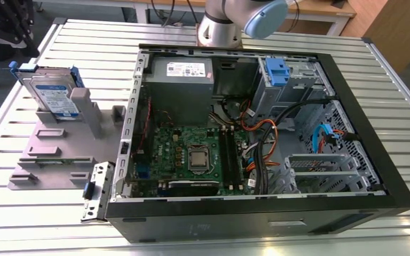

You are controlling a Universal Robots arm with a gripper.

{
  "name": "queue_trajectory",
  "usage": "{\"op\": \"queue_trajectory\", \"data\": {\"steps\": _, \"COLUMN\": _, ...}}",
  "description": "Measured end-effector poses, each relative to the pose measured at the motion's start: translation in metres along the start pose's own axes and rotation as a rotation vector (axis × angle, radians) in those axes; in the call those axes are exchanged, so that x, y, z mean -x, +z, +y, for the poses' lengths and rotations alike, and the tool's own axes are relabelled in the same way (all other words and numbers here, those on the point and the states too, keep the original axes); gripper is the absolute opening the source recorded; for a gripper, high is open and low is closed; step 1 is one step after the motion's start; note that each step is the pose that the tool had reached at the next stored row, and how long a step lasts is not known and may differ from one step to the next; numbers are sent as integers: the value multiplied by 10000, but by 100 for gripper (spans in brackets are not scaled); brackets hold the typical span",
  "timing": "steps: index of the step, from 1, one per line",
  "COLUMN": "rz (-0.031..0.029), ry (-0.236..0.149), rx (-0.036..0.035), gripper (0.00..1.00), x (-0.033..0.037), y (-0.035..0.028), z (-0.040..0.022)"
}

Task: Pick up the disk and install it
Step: 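Pick up the disk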

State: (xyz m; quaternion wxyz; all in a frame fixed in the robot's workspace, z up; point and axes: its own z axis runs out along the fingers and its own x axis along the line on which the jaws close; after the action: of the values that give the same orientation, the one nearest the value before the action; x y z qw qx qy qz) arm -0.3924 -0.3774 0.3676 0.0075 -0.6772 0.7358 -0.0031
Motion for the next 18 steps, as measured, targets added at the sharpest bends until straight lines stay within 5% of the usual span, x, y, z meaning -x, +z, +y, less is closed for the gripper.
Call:
{"op": "queue_trajectory", "data": {"steps": 3, "rz": -67, "ry": 116, "rx": 4, "gripper": 11, "x": 1, "y": 27, "z": -17}}
{"op": "queue_trajectory", "data": {"steps": 8, "rz": -91, "ry": 129, "rx": 7, "gripper": 11, "x": 1, "y": 33, "z": -18}}
{"op": "queue_trajectory", "data": {"steps": 12, "rz": -230, "ry": 206, "rx": 16, "gripper": 11, "x": 2, "y": 69, "z": -17}}
{"op": "queue_trajectory", "data": {"steps": 18, "rz": -227, "ry": 807, "rx": 8, "gripper": 11, "x": 0, "y": 125, "z": -17}}
